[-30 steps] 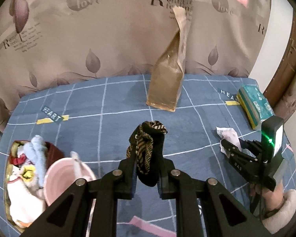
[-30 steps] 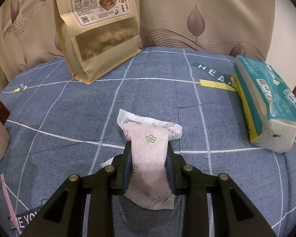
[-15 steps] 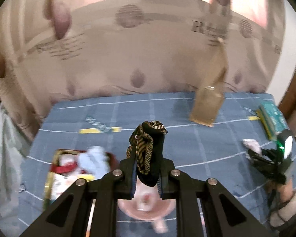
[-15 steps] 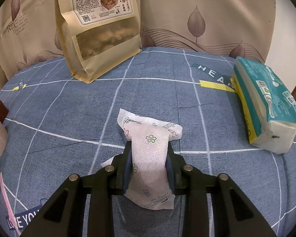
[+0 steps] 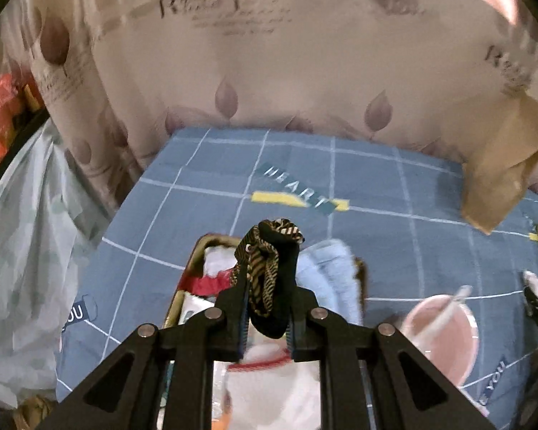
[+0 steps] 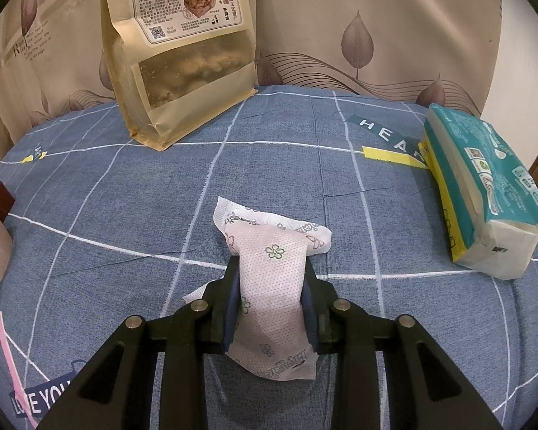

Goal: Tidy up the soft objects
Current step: 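Carry the scrunchie with the left gripper over the gold tray, then lower the scrunchie into the tray and open the left gripper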

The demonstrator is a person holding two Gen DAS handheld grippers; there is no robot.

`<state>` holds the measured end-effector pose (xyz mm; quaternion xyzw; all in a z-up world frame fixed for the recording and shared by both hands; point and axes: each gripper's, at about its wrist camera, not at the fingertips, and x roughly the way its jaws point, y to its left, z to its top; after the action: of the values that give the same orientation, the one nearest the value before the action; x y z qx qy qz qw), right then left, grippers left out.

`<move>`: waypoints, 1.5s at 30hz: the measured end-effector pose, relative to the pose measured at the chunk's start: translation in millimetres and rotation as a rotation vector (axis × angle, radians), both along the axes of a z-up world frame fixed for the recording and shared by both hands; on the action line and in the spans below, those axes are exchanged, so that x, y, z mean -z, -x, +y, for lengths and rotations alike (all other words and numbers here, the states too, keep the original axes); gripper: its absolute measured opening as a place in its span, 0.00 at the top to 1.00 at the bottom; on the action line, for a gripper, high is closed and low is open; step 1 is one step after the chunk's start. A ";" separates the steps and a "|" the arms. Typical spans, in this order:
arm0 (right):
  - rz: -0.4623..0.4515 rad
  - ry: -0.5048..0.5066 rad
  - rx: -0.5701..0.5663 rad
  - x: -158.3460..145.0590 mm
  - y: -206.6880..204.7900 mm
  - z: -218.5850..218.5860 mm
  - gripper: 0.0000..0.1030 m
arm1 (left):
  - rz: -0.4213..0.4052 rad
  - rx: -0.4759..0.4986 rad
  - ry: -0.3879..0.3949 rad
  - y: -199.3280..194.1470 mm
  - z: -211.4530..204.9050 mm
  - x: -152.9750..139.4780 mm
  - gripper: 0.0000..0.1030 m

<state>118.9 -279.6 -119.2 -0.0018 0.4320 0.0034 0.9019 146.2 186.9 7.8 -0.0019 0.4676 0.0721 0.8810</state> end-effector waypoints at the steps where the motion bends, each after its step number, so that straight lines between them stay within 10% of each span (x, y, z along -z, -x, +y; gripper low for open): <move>1: 0.000 0.001 0.000 0.1 0.0 -0.1 0.71 | 0.015 -0.004 0.004 -2.1 5.3 6.6 0.85; 24: -0.001 0.014 0.001 0.3 0.5 1.1 0.71 | 0.105 -0.068 -0.024 -10.3 31.1 55.1 0.68; 27: -0.001 0.016 0.000 0.0 0.7 1.5 0.71 | 0.094 -0.073 -0.019 -7.6 32.4 52.1 0.55; 45: -0.002 0.029 0.002 -1.1 0.7 3.0 0.71 | -0.090 -0.038 -0.102 71.5 26.8 -11.4 0.47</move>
<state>118.1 -276.6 -118.1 -0.0144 0.4312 -0.0037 0.9022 74.7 213.7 19.1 0.0307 0.4230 0.1123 0.8986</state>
